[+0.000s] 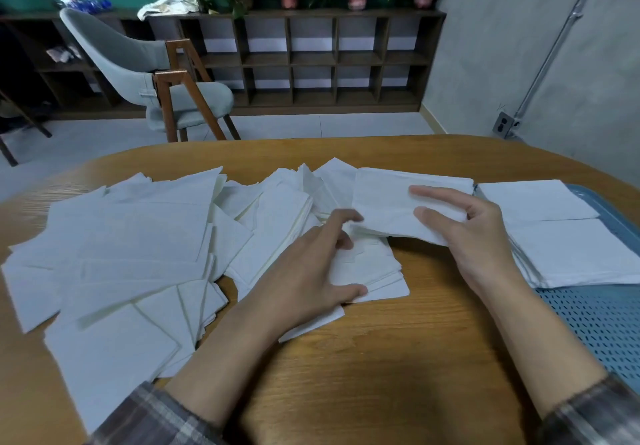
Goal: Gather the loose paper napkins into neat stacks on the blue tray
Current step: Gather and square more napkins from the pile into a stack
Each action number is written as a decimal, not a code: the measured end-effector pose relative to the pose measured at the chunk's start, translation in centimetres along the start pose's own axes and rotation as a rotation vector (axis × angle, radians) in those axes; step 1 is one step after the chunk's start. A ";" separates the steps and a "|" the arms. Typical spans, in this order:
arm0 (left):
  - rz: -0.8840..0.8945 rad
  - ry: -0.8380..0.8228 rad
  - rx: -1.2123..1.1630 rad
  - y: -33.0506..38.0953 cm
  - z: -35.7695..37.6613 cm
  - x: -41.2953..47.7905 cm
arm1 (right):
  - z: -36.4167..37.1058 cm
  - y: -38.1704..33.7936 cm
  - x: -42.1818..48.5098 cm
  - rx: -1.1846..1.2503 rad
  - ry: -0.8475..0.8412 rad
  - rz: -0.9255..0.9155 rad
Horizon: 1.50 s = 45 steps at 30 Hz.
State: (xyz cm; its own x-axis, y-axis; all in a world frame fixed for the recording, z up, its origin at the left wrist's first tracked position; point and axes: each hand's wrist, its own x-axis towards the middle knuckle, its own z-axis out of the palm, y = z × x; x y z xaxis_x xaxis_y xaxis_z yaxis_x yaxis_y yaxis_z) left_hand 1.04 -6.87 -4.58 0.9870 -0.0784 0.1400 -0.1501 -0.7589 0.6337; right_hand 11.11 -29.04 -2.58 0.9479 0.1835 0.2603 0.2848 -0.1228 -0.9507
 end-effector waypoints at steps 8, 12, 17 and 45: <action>0.136 0.083 0.081 -1.0 0.6 0.2 | 0.1 0.2 -0.2 -0.011 -0.006 -0.018; 0.172 0.142 0.135 -0.7 1.1 0.0 | 0.3 0.1 -0.3 -0.023 -0.023 -0.039; 0.194 0.240 0.025 0.3 0.3 -0.2 | 0.4 0.0 -0.2 -0.058 -0.091 -0.059; -0.072 0.432 -0.490 2.0 -1.9 -0.2 | 1.6 -1.3 -1.8 0.127 -0.475 0.025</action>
State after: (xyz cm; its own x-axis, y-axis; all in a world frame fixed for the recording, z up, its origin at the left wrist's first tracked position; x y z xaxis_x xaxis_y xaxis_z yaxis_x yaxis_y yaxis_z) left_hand 0.46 -7.18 -1.88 0.8994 0.3056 0.3125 -0.1937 -0.3622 0.9117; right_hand 8.81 -27.60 -2.05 0.7759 0.6103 0.1595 0.2154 -0.0187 -0.9763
